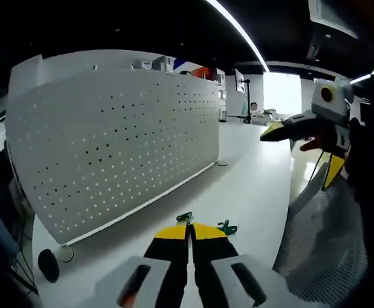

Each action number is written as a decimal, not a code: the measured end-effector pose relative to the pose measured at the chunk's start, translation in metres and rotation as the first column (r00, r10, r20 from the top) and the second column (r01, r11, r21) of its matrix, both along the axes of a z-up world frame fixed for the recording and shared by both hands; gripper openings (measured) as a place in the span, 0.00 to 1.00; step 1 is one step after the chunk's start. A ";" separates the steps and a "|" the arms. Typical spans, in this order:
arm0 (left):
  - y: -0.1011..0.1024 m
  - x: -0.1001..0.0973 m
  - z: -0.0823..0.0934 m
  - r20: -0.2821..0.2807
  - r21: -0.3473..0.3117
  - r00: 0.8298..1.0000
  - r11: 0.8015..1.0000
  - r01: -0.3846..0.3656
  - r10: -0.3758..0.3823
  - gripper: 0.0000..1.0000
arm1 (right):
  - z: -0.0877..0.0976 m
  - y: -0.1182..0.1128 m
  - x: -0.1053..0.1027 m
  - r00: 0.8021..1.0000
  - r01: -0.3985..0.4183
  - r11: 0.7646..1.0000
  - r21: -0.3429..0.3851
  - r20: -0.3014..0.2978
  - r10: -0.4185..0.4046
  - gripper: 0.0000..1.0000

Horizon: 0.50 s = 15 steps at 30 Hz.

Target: Insert the hook assembly into the mounting plate slot until the hook locks in place.

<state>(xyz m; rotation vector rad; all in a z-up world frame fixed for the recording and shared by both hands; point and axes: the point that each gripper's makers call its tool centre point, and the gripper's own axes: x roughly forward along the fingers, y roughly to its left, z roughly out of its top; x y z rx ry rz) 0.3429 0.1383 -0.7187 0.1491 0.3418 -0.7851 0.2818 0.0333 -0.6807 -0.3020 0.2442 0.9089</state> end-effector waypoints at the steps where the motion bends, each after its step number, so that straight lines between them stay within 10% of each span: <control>1: -0.001 -0.001 0.002 -0.002 -0.011 1.000 1.000 -0.003 0.003 0.01 | 0.003 0.002 0.000 1.000 -0.004 1.000 0.004 0.004 0.004 0.71; 15: -0.008 -0.011 0.030 -0.058 -0.124 0.997 0.991 -0.058 0.051 0.01 | 0.022 0.028 0.004 0.995 -0.064 0.998 0.022 0.079 0.062 0.47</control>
